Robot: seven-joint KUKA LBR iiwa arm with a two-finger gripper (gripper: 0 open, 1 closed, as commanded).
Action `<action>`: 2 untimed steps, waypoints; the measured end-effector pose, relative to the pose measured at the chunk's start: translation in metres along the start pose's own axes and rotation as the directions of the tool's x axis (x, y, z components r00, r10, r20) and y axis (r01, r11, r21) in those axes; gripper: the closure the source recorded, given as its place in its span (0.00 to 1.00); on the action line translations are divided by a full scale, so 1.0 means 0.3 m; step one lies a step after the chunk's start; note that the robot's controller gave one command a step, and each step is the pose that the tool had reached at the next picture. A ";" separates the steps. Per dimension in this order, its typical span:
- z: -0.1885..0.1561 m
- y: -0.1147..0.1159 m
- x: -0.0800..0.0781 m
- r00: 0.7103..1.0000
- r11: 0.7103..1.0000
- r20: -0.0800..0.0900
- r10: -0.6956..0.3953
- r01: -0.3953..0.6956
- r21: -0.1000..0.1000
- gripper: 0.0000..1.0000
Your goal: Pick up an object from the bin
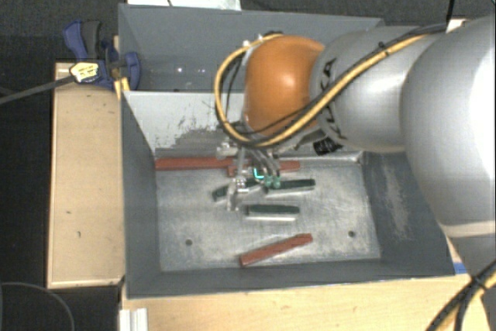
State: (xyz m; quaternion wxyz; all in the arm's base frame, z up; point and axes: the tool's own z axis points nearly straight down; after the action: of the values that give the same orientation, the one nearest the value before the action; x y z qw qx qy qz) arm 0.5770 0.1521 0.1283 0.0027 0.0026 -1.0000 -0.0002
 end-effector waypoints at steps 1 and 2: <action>-0.014 -0.002 -0.007 1.000 1.000 0.008 0.003 -0.003 -0.001 0.00; 0.178 -0.058 0.059 0.996 0.996 0.013 0.085 -0.085 -0.006 1.00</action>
Offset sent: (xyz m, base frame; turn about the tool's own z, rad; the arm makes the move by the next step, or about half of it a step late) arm -0.0203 -0.0194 -0.0569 0.0857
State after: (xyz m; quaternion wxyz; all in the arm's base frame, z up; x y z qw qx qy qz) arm 0.5592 0.1348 0.0749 -0.0040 -0.0401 -0.9992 -0.0027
